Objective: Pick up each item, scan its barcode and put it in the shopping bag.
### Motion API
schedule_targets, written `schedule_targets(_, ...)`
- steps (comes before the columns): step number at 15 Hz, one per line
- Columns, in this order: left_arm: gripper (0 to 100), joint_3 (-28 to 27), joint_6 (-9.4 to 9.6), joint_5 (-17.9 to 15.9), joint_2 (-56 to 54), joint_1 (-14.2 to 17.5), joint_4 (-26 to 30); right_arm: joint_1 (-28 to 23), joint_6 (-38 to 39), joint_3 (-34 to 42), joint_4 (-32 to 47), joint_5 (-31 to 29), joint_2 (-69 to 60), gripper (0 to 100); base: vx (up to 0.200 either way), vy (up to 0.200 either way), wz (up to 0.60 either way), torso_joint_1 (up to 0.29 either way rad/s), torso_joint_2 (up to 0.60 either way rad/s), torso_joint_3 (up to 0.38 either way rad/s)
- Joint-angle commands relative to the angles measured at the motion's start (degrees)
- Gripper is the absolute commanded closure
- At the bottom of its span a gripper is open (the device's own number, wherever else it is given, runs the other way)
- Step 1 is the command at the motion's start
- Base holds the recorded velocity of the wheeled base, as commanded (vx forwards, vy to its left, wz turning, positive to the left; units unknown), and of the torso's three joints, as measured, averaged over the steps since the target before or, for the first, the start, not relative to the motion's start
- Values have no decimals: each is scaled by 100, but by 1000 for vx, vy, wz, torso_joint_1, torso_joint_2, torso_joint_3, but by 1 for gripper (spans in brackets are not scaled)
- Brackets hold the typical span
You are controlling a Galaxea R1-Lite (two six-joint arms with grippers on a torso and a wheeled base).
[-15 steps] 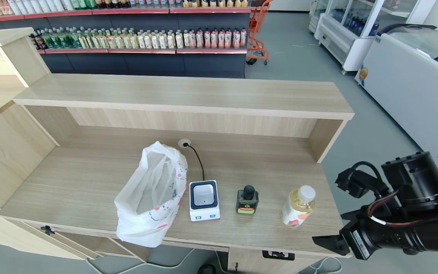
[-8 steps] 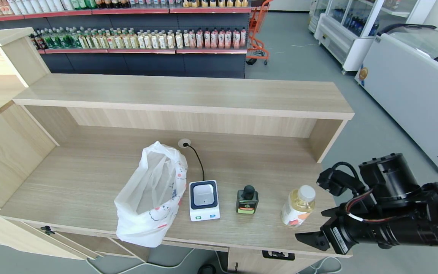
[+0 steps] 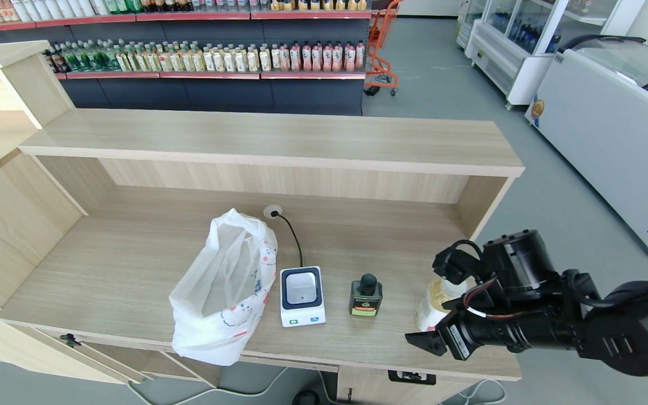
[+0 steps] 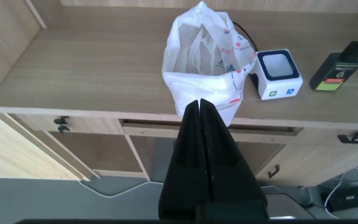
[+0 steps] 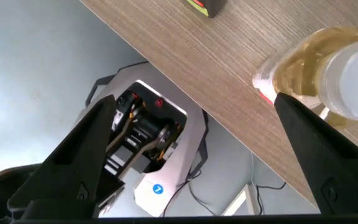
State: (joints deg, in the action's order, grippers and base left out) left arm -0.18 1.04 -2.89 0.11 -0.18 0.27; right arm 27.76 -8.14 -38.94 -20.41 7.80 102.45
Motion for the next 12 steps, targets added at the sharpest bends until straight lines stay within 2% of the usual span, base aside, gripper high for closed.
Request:
schedule_targets(1, 100, 1, 2, -1, -2, 1, 0, 54, -3, -255, -218, 2, 548, 0, 0, 0, 0, 0, 0, 0)
schedule_targets(12, 100, 1, 2, -1, -2, 1, 0, 318, -126, -1142, -842, 11, 1717, 0, 0, 0, 0, 0, 0, 0)
